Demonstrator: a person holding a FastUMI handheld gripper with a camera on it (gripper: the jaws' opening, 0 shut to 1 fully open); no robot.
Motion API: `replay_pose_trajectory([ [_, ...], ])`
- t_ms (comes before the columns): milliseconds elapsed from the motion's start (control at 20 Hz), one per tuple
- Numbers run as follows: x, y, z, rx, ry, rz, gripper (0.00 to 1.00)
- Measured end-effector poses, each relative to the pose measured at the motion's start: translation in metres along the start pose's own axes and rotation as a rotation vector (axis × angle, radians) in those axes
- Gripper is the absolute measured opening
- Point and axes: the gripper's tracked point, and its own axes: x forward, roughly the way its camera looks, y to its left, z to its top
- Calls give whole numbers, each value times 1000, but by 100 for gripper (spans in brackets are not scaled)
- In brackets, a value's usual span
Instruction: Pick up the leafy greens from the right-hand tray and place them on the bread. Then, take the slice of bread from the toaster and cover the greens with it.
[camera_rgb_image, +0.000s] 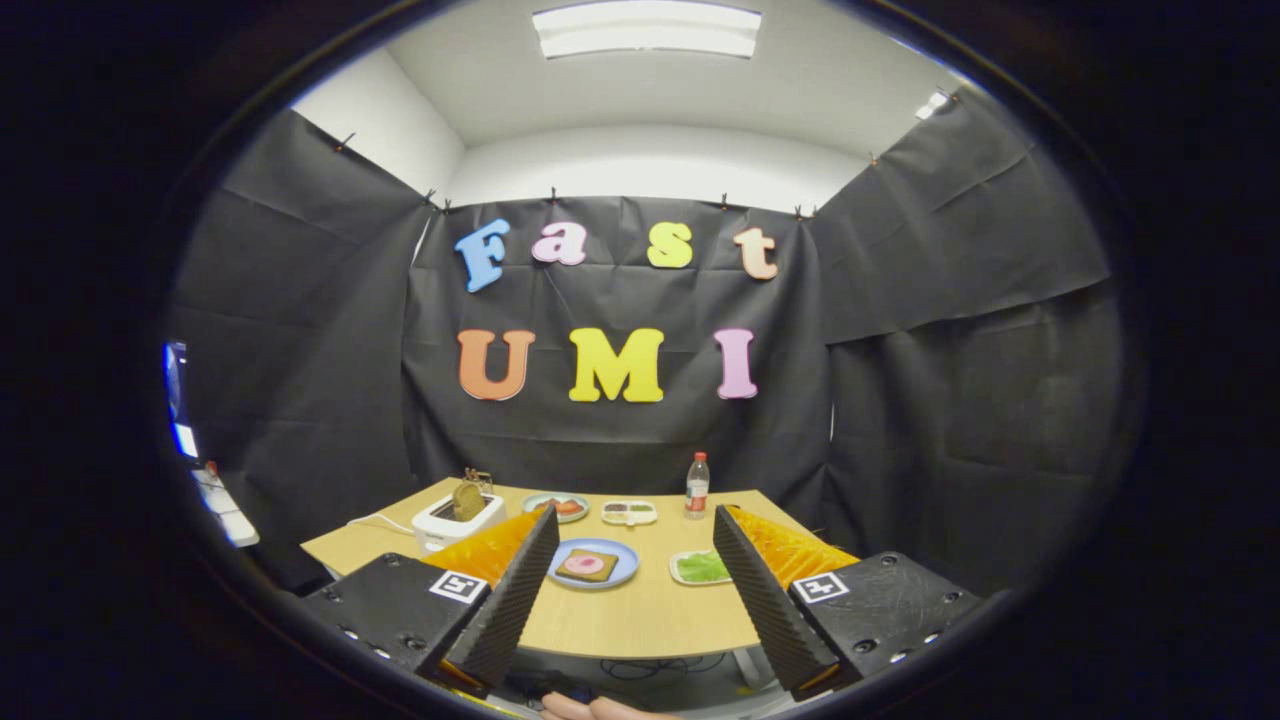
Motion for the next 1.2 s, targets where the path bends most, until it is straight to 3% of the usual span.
replay_pose_trajectory([
  [450, 11, -7, -6, 9, 17, -12, 95],
  [700, 37, -24, -6, 18, 18, -59, 95],
  [900, 92, -58, -16, 23, 46, -138, 95],
  [1200, 209, -100, -93, 46, 256, -192, 95],
])
